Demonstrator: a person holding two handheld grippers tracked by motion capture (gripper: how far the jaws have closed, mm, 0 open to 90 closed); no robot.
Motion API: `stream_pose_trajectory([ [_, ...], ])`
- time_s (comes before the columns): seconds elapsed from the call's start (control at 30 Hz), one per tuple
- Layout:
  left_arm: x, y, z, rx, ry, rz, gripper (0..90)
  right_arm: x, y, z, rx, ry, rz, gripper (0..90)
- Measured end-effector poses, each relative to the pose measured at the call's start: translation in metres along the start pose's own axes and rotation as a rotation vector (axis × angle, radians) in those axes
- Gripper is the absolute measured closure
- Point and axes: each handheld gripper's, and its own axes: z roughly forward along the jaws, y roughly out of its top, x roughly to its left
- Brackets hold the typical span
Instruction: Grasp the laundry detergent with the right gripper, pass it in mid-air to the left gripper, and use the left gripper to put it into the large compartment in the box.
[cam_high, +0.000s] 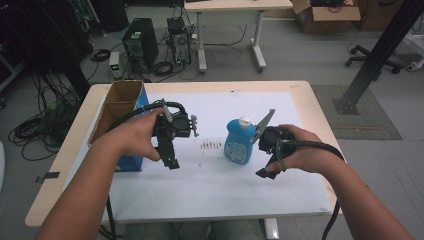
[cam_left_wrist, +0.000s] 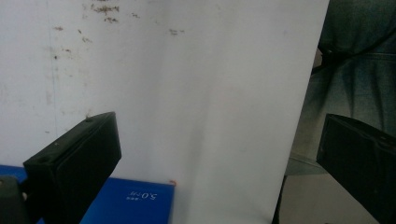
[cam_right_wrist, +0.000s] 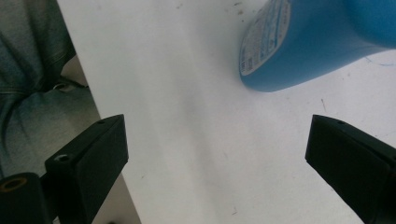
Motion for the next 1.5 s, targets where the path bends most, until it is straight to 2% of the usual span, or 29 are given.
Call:
stream_pose_trajectory([
  [0.3,-0.008,0.000,0.002,0.006,-0.008,0.017,0.2,-0.009,-0.010,0.010,-0.053,-0.009,0.059,5.9],
  [0.37,-0.011,0.000,0.003,0.003,-0.013,0.024,0.2,-0.012,-0.013,0.014,-0.079,-0.013,0.087,5.9],
  [0.57,-0.016,-0.002,0.006,0.016,-0.016,0.030,0.2,-0.018,-0.018,0.021,-0.124,-0.027,0.109,5.8],
  [0.67,-0.020,-0.004,0.005,0.014,-0.012,0.034,0.2,-0.022,-0.022,0.026,-0.165,-0.033,0.135,5.9],
  [0.93,-0.031,-0.006,0.001,0.013,-0.006,0.047,0.2,-0.028,-0.028,0.038,-0.232,-0.043,0.182,5.7],
  [1.5,-0.041,-0.009,0.004,0.021,-0.016,0.059,0.2,-0.033,-0.034,0.060,-0.302,-0.051,0.219,5.3],
])
